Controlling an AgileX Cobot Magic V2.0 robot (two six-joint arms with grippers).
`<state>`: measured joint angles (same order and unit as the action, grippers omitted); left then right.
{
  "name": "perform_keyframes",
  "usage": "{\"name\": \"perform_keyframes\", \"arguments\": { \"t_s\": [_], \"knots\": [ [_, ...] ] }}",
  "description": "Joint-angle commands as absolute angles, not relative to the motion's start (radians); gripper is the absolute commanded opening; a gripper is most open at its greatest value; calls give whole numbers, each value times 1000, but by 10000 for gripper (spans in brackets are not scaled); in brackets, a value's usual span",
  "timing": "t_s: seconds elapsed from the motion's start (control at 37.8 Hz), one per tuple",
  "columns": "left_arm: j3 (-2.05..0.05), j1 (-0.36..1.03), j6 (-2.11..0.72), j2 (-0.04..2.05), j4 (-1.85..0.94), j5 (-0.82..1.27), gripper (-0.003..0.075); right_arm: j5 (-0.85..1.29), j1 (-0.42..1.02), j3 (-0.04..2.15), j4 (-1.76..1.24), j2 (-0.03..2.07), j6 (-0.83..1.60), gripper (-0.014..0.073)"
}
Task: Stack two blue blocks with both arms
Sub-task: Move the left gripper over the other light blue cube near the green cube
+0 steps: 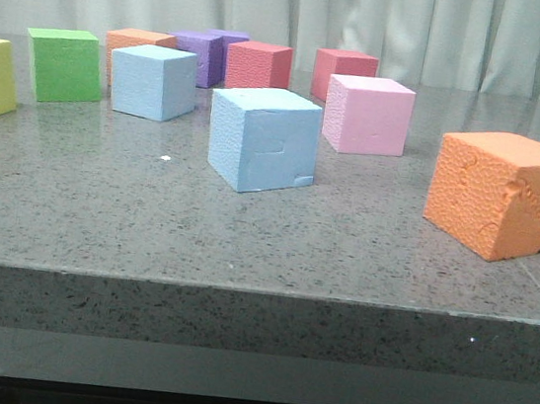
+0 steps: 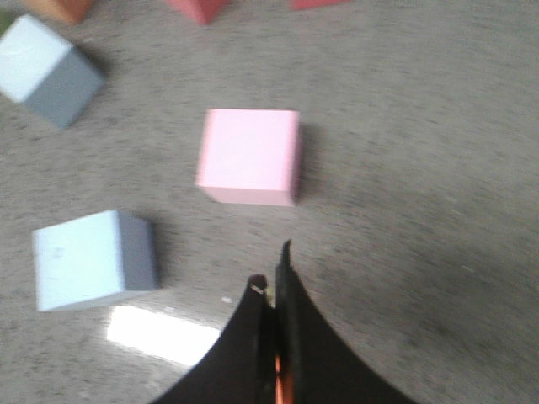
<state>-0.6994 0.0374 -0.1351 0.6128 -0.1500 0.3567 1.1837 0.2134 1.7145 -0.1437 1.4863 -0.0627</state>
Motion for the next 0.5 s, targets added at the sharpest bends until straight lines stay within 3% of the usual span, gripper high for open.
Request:
{"name": "perform_keyframes", "arguments": {
  "t_s": [0.0, 0.48],
  "knots": [
    [-731, 39, -127, 620, -163, 273, 617, 1125, 154, 1677, -145, 1392, -43, -67],
    [-731, 39, -127, 620, -163, 273, 617, 718, 90, 1067, -106, 966, -15, -67]
  ]
}}
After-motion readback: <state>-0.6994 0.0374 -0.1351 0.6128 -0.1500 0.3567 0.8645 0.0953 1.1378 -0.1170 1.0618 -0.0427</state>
